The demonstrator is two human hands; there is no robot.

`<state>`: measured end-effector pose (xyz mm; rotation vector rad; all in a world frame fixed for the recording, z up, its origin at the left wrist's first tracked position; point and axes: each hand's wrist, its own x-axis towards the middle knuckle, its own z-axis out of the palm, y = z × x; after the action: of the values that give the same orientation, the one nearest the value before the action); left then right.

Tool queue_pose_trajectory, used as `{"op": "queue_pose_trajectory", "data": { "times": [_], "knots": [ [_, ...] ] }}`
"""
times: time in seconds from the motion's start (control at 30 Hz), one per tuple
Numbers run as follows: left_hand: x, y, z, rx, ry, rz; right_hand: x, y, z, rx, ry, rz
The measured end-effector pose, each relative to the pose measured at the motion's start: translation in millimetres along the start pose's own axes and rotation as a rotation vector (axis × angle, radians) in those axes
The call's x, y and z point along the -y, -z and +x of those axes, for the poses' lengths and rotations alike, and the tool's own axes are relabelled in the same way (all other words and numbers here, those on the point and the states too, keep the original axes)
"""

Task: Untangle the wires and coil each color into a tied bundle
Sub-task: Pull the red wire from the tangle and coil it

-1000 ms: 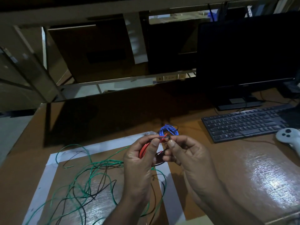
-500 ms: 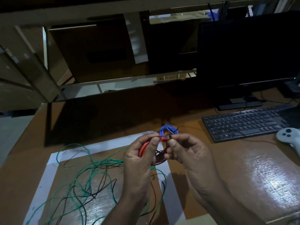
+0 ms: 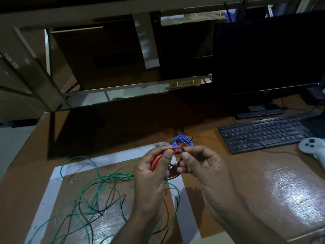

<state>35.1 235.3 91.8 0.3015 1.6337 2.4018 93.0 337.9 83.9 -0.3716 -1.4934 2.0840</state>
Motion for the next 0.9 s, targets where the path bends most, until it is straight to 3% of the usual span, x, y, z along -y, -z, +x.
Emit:
{"op": "queue_pose_trajectory", "data": {
  "times": [0.9],
  "knots": [
    [3.5,2.2,0.8,-0.017,-0.003,0.015,4.3,-1.2,-2.6,-0.014,0.031,0.022]
  ]
}}
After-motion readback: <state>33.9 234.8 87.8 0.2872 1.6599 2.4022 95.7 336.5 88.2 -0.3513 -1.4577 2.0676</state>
